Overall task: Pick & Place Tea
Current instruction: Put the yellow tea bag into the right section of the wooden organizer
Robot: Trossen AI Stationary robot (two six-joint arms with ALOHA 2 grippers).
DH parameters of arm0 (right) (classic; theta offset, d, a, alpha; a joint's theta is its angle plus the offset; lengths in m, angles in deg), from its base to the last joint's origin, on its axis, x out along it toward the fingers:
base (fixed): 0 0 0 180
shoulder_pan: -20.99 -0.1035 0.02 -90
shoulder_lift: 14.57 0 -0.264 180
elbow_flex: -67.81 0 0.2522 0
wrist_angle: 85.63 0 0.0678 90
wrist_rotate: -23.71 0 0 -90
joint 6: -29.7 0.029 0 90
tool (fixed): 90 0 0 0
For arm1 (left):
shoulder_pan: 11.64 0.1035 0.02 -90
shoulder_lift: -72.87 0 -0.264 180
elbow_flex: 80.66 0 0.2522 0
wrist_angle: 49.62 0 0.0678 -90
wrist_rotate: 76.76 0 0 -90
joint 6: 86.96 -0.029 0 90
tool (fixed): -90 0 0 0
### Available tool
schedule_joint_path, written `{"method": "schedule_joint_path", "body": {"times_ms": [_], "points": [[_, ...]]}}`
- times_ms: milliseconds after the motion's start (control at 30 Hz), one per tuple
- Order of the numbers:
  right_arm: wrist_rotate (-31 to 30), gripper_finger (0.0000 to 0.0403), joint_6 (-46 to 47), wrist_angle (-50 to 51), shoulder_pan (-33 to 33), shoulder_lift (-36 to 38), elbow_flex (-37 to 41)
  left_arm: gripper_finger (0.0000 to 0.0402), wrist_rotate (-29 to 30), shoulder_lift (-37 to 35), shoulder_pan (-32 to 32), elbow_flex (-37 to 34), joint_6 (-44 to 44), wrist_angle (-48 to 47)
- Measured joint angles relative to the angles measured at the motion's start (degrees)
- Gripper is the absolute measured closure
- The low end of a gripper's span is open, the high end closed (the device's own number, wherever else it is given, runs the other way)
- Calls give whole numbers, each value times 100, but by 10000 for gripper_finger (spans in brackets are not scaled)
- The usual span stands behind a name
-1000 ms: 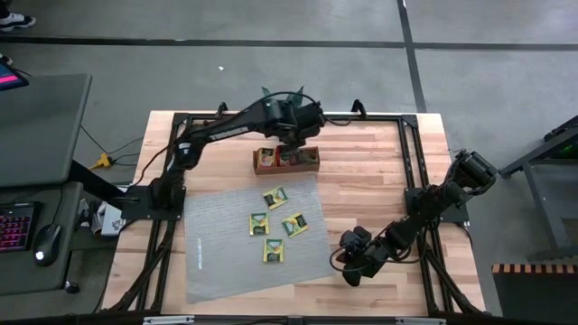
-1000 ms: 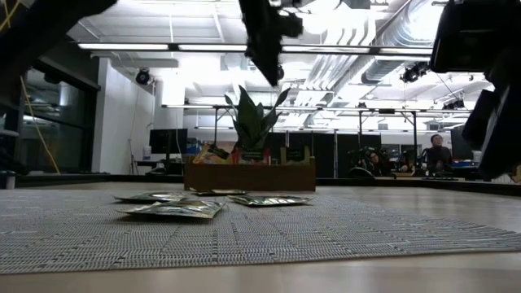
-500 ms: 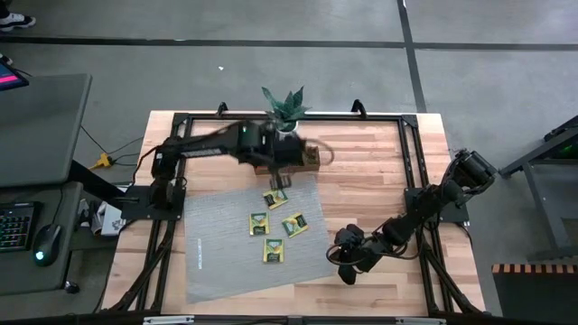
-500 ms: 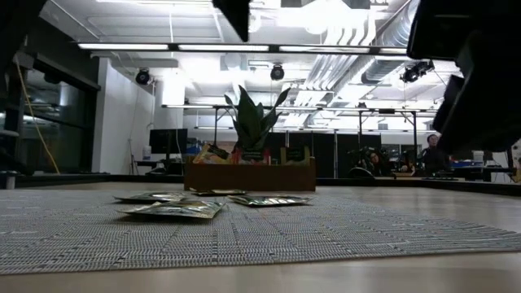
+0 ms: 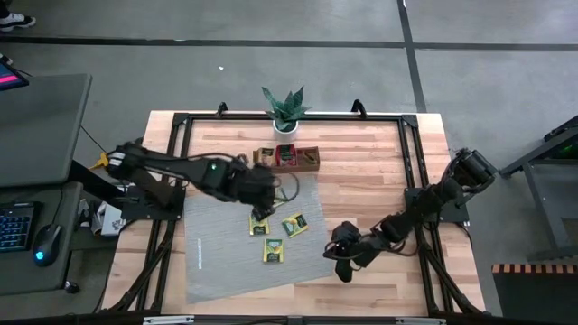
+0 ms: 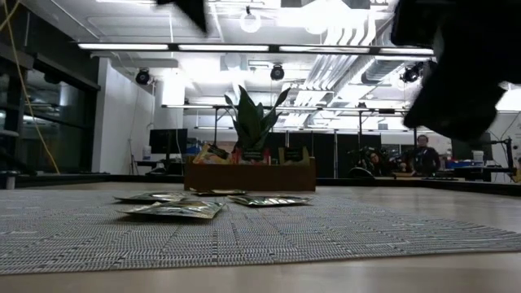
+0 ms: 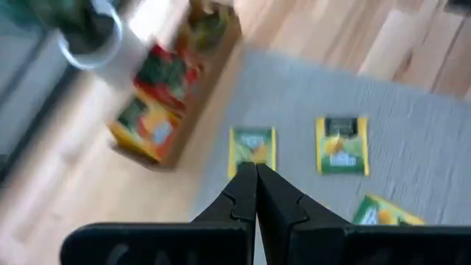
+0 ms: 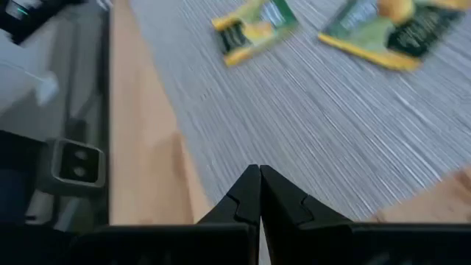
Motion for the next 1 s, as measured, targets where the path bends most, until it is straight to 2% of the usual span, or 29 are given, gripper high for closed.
{"method": "schedule_joint_path", "body": {"times_ms": [67,167,233,300,400,567,667,767,1000], "points": [[61,403,-102,-239,85,2,-3,401,-299,-396,-109,-860,290,276],[132,403,-322,-371,237,7,-27,401,-604,-787,-107,-1896,526,2010],[266,403,-498,-381,378,7,-103,401,-924,-1011,-141,-2605,737,2547],[434,403,-716,-353,555,7,-180,401,-1205,-1020,-125,-3052,981,3750],[712,403,-1067,-293,868,7,-300,401,-1338,-1016,-147,-3661,1293,4405],[963,403,-1348,98,1537,7,-384,401,-1670,-742,-69,-4300,1522,6367],[1219,403,-1429,151,1893,-28,-385,401,-1794,-553,-49,-4400,1626,6835],[1472,403,-1557,70,2130,-127,-381,401,-1828,-414,-62,-4391,1667,6896],[1657,403,-1558,-75,2263,-435,-371,401,-2317,311,-58,-4371,1784,7528]]}}
